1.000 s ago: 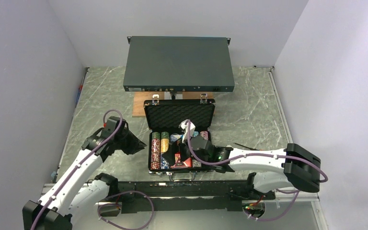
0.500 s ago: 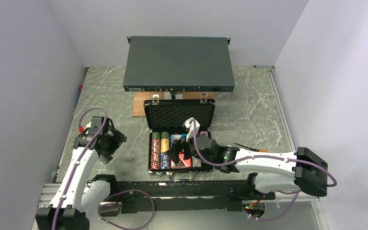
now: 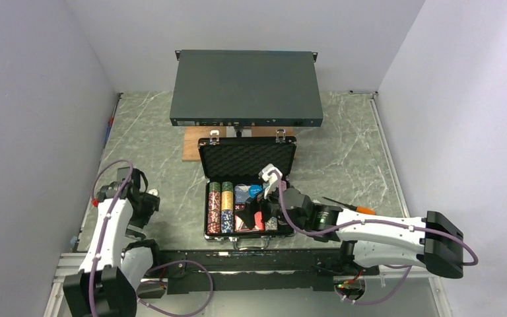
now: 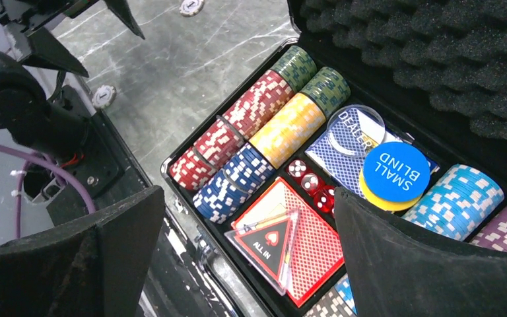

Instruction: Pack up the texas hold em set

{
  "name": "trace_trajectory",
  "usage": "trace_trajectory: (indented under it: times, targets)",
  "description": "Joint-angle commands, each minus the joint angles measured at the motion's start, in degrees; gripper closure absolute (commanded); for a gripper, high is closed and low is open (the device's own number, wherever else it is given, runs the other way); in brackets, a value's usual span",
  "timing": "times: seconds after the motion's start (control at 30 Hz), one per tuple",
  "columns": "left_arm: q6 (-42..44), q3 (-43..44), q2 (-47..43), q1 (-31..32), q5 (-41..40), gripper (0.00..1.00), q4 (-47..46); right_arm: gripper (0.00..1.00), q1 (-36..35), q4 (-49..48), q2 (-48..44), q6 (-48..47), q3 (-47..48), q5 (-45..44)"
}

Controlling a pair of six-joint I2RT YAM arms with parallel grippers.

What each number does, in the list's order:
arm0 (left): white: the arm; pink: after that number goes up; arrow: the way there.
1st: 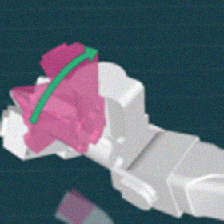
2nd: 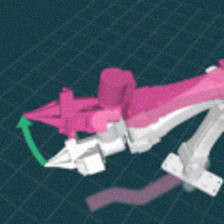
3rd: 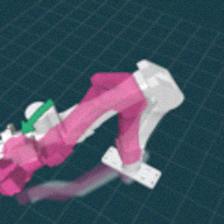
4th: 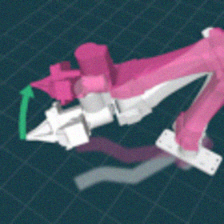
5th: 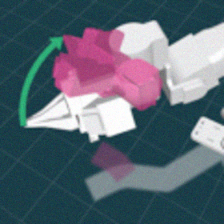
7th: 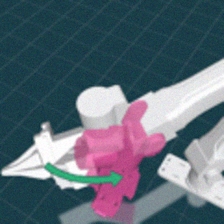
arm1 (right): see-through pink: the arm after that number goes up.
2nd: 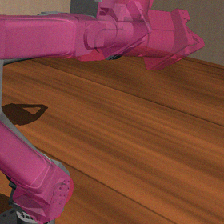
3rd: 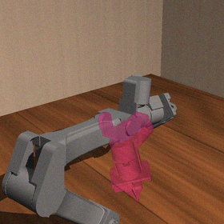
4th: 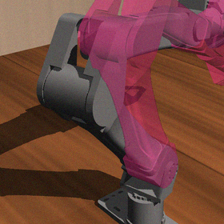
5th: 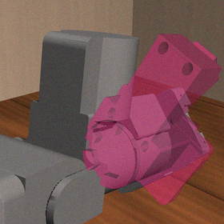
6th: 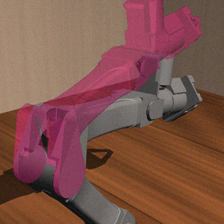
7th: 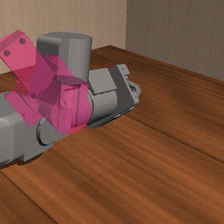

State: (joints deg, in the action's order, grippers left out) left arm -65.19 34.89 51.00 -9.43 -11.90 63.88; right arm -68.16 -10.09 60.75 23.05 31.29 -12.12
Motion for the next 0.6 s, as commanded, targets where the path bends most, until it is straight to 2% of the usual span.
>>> trace_trajectory:
  times: [0.0,0.2,0.27,0.37,0.43,0.5,0.57]
  targets:
    - [-4.88,2.1,3.31,-1.92,-3.06,0.01,11.2,0.0,0.32,-3.92,-4.83,-2.81,-2.91,2.62]
    - [-4.89,1.84,4.57,-8.4,1.05,0.02,6.2,0.0,1.73,-4.5,-9.13,-4.41,-5.83,3.37]
    - [-2.01,1.17,4.2,-8.67,3.69,0.07,-1.12,0.0,2.24,-5.88,-10.77,-3.94,-7.34,4.68]
    - [1.54,1.3,4.82,-8.67,3.38,0.1,-8.78,0.0,0.95,-6.17,-12.63,-4.07,-8.66,3.28]
    - [0.25,2.9,8.33,-8.49,1.2,0.11,-5.0,0.0,-0.16,-5.76,-13.27,-4.56,-8.81,2.53]
    - [-4.76,4.26,13.01,-7.77,-1.93,0.09,3.24,0.0,-0.97,-6.62,-13.49,-4.95,-9.39,1.42]
    - [-6.82,3.51,15.93,-6.57,-1.11,0.09,6.75,0.0,-1.54,-7.7,-13.79,-5.19,-10.01,-0.17]
